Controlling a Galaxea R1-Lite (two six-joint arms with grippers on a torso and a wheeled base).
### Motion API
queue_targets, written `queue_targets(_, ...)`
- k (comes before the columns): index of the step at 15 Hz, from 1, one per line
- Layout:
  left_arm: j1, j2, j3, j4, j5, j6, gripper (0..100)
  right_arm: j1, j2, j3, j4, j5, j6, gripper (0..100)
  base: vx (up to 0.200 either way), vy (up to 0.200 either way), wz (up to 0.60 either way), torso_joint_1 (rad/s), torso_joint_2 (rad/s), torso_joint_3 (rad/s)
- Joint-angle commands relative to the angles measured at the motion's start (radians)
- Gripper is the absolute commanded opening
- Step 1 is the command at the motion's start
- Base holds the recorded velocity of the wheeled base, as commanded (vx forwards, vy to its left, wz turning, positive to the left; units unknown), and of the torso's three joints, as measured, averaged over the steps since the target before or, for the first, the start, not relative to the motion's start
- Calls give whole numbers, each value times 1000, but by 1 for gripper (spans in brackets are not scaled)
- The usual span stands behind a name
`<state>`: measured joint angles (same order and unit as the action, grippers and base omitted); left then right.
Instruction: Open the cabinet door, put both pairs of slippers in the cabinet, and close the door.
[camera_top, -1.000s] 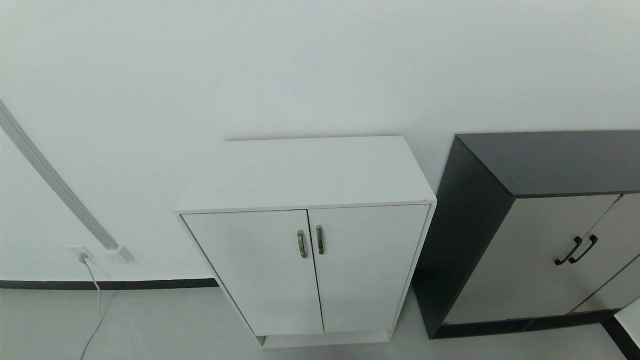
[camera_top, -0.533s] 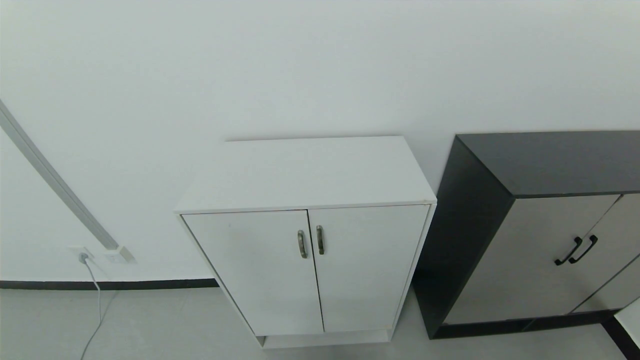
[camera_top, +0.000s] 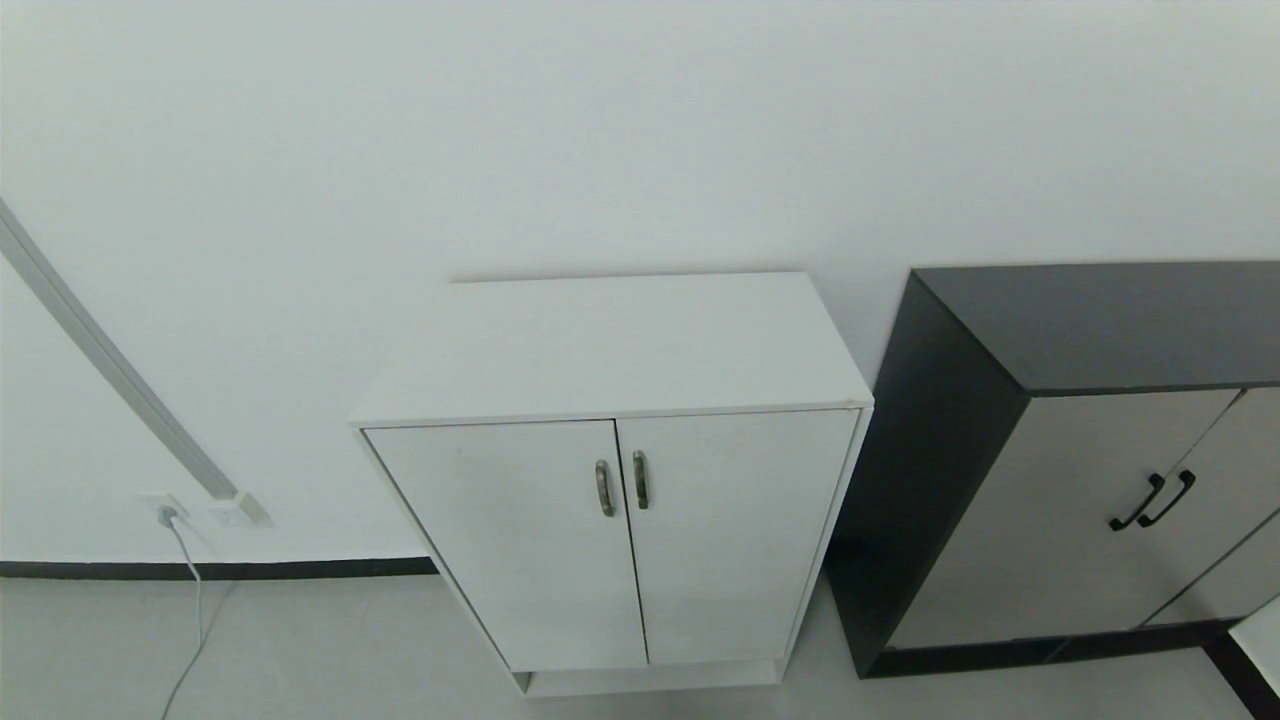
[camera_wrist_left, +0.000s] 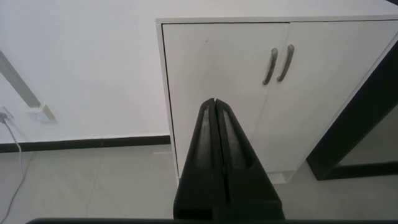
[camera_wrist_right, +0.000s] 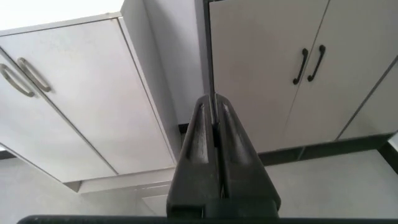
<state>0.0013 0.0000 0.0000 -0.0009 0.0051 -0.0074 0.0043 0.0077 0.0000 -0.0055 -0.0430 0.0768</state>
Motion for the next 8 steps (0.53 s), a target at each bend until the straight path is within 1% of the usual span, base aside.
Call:
queue_targets(1, 0, 2, 0, -1, 1, 1, 0, -1, -8, 0, 1, 0, -2, 0, 0, 0, 0, 0, 0, 0)
queue_targets(8, 0, 0, 0, -1, 1, 1, 0, -1, -8, 0, 1, 3, -9, 0, 0, 0, 0, 0, 0, 0)
